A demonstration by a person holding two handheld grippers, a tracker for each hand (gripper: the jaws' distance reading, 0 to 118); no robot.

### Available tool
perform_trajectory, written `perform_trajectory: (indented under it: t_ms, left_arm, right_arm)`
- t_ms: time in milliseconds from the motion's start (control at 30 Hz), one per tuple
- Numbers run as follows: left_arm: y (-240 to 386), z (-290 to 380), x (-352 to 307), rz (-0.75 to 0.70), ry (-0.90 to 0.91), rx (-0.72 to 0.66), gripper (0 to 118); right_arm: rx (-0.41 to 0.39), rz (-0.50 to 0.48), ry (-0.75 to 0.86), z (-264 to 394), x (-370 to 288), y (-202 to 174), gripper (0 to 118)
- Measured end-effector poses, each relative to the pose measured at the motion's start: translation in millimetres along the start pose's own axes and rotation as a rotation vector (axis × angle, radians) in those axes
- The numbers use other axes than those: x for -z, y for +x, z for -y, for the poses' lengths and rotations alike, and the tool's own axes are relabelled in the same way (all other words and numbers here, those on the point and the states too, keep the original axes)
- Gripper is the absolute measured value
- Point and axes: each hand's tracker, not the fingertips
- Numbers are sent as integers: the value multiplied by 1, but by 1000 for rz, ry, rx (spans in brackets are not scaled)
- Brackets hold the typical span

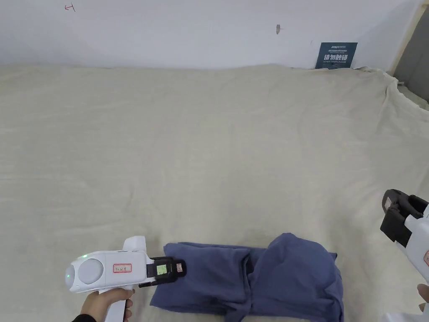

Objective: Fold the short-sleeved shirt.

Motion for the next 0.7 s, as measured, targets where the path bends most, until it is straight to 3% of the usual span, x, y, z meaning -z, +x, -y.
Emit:
perform_trajectory:
  t_ms: [200, 333, 700]
  left_arm:
    - [21, 3, -12, -106, 26, 68, 18]
    - [22, 2, -41, -122, 54, 16, 13]
    - [-19, 5, -154, -315, 174, -85, 11]
  right_arm:
    - [-4, 0, 8, -4, -2, 0, 0]
    - [-3, -7, 21, -8, -2, -2, 0]
    - [0, -57, 37, -8, -2, -12, 0]
